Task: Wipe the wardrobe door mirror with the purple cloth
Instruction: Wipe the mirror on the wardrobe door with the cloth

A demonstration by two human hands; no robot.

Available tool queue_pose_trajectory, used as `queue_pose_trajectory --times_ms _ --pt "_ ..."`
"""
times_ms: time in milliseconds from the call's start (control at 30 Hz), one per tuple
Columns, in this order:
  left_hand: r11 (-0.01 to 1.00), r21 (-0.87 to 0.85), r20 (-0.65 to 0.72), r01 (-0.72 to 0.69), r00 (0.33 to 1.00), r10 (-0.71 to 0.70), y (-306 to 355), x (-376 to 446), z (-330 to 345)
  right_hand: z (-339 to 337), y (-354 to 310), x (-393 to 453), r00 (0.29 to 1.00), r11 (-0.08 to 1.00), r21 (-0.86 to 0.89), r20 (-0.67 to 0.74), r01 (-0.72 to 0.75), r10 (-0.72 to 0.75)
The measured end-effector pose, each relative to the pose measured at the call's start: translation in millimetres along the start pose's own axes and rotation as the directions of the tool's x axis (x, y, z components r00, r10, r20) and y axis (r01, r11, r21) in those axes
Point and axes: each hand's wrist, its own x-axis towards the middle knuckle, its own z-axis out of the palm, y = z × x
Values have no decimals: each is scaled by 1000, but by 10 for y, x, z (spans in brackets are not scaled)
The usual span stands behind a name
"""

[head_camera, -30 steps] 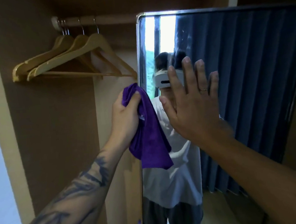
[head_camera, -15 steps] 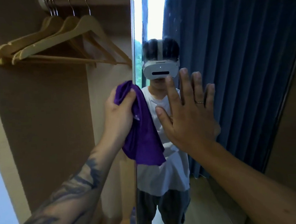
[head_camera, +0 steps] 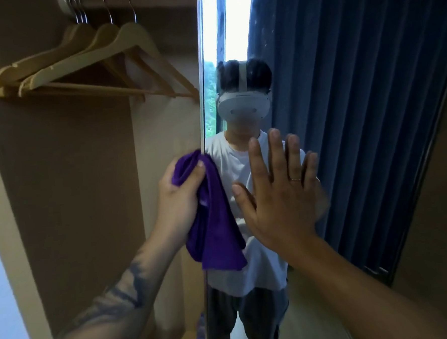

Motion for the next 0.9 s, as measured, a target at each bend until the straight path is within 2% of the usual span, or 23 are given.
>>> queue_pose_trajectory --times_ms 133,400,667,900 --pt "998 19 -21 -61 998 61 87 115 85 12 -7 -22 1000 1000 -3 -3 -19 19" --pt "997 79 -3 19 1000 -19 -415 -372 -94 58 -13 -117 1000 1000 -14 -19 -11 11" --pt "989 112 6 -93 996 93 -32 99 44 67 -13 -149 1000 1000 16 -10 -17 18" --pt "989 97 22 112 993 -114 -466 -422 -120 99 14 -198 1000 1000 -23 -15 -8 8"
